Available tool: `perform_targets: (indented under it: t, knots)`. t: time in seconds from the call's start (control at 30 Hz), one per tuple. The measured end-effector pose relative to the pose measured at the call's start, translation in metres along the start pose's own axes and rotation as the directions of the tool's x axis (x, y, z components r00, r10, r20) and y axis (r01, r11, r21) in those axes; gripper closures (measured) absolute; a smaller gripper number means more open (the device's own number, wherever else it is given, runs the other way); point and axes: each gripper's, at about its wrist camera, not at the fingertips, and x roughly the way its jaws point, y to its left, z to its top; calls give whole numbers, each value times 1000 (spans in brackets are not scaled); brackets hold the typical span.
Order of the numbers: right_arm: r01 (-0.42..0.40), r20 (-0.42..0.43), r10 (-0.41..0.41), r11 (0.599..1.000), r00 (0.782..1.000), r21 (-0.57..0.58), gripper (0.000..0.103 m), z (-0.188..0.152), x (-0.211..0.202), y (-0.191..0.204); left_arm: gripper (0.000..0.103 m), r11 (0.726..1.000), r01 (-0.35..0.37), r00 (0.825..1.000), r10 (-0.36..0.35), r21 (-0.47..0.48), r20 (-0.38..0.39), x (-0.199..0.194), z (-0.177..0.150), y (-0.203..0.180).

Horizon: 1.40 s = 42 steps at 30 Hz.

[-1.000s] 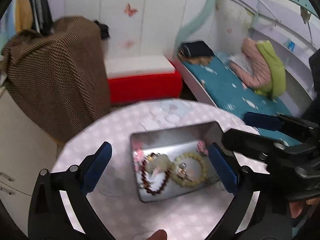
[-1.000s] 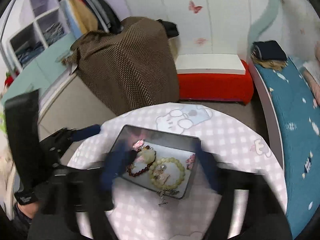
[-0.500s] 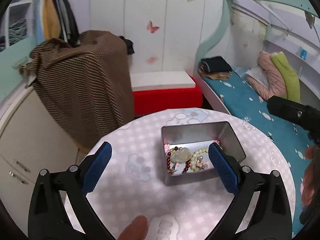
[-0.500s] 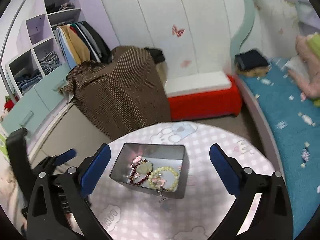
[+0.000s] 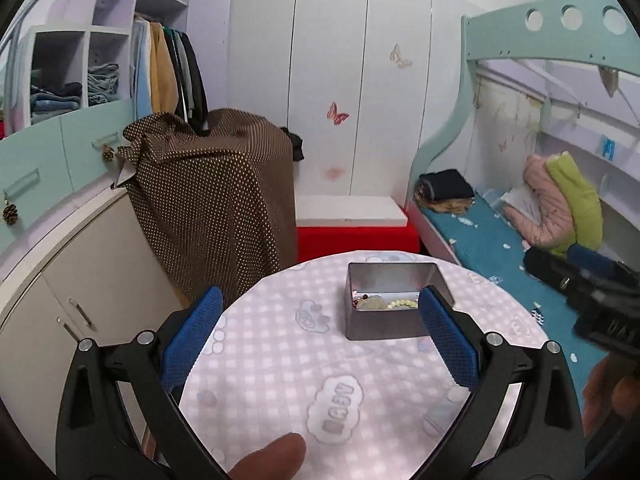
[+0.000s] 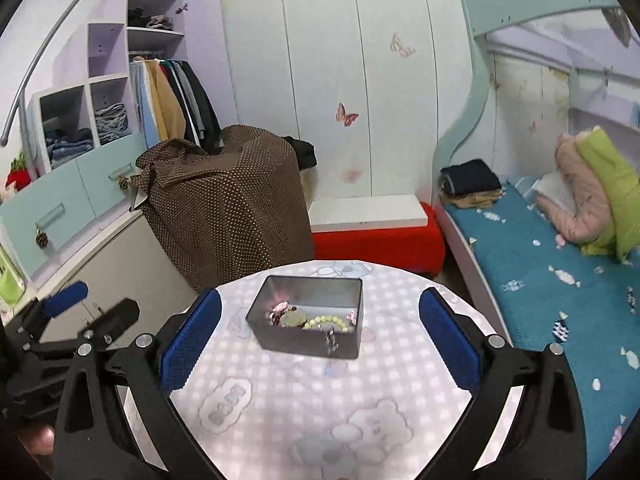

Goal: Organize jewelry

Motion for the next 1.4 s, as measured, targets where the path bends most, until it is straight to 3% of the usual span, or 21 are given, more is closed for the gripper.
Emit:
perform_targets:
  t: [0.33,0.5,0.83,1.1,1.4]
  knots:
    - [57,48,-55,998,997,-39,8,-33,-38,12,5,1000,-7,999,7,-9,43,-44,-26,-10]
    - [95,101,-90,994,991,-48,8,-44,-69,14,5,1000,-9,995,11,-22,102,-81,-37,-12]
    - [109,206,-97,993,974,-45,8,-60,-141,36,5,999,-48,971,51,-19,234,-167,-51,-13]
    - [112,260,-99,993,961,-36,8,-60,-162,44,5,998,-59,962,65,-32,266,-187,-53,-10]
    - [108,265,-95,993,959,-35,8,-60,-165,47,5,998,-58,960,64,-32,274,-194,-52,-10]
